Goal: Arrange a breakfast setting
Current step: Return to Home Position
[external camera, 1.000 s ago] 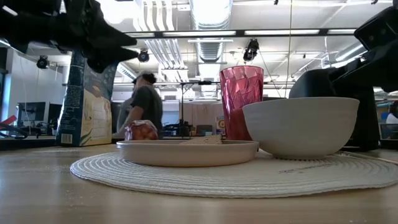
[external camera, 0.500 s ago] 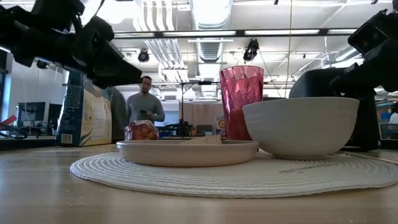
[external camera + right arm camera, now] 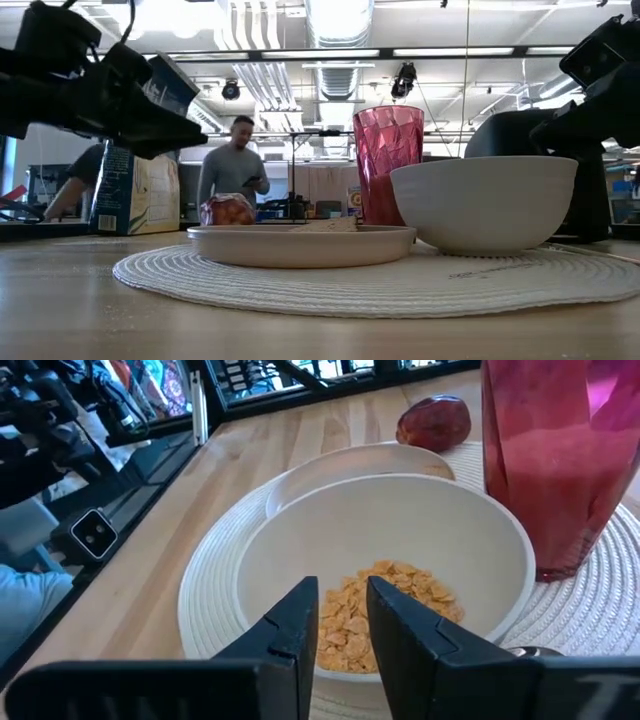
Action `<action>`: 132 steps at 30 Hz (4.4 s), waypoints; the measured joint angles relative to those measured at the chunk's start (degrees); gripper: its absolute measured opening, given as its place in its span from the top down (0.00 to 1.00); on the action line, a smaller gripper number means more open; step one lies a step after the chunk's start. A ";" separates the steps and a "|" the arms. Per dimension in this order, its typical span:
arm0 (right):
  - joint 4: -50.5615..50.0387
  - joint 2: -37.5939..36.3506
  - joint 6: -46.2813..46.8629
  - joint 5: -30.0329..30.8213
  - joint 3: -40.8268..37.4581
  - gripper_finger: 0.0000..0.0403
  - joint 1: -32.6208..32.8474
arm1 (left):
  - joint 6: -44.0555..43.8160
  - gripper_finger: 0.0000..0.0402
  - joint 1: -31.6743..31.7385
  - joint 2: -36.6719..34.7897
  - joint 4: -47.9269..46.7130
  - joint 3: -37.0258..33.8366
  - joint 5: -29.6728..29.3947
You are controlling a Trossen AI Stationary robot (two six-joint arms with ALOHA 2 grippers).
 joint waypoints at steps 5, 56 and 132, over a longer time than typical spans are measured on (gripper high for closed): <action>-0.02 0.02 0.00 0.00 -0.02 0.80 0.00 | 2.81 0.49 -0.02 0.10 -1.05 0.17 3.01; 0.00 0.09 0.00 0.00 -0.04 0.83 0.02 | 10.83 0.49 0.00 -43.18 -36.14 -0.24 -16.92; -5.00 -36.68 0.40 -0.02 -0.07 0.83 -12.63 | 10.78 0.49 0.00 -37.75 -36.47 1.36 -16.89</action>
